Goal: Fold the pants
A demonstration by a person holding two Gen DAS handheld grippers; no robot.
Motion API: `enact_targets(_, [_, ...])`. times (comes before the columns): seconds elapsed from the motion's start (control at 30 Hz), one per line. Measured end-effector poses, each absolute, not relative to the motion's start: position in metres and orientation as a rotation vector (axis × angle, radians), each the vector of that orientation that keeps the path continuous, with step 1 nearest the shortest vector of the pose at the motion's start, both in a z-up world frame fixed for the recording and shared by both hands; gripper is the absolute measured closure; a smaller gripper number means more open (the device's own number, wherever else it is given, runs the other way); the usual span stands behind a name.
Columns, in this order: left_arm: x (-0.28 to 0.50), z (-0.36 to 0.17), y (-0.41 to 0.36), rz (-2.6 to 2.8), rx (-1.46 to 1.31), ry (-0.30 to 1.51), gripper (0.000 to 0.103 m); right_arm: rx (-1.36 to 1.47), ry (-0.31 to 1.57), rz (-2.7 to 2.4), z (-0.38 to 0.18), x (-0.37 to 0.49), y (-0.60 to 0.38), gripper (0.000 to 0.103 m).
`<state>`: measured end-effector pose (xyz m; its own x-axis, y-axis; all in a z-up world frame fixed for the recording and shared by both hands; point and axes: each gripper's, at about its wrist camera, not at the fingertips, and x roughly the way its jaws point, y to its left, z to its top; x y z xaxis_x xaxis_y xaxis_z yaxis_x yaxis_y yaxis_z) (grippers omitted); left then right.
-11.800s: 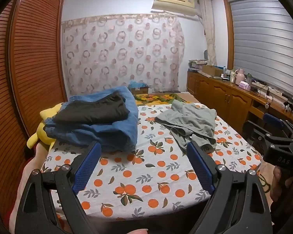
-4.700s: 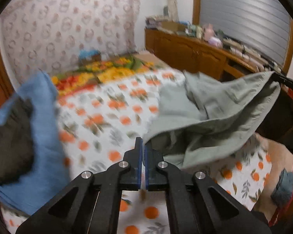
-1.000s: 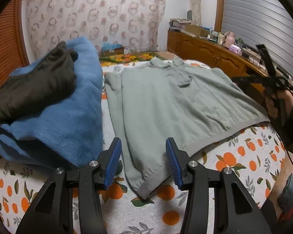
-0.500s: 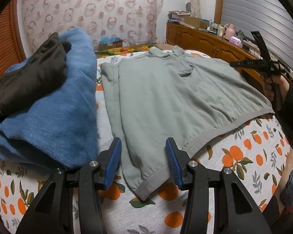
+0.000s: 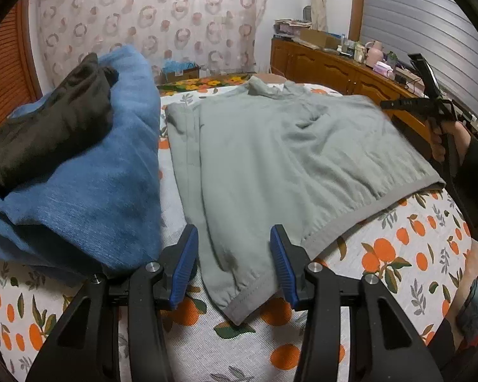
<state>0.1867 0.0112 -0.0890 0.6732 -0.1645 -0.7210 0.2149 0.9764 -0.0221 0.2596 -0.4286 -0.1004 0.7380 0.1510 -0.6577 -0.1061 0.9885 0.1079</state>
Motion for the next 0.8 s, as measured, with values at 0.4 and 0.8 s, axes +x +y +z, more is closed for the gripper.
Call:
enact_targets(0.4, [0.178, -0.077, 0.012, -0.264, 0.043, 0.757, 0.036, 0.129, 0.753, 0.195, -0.101, 0.137, -0.407, 0.064])
enact_targets(0.8, [0.173, -0.074, 0.01, -0.254, 0.046, 0.728, 0.036, 0.194, 0.819, 0.151, -0.105, 0.063, -0.399, 0.064])
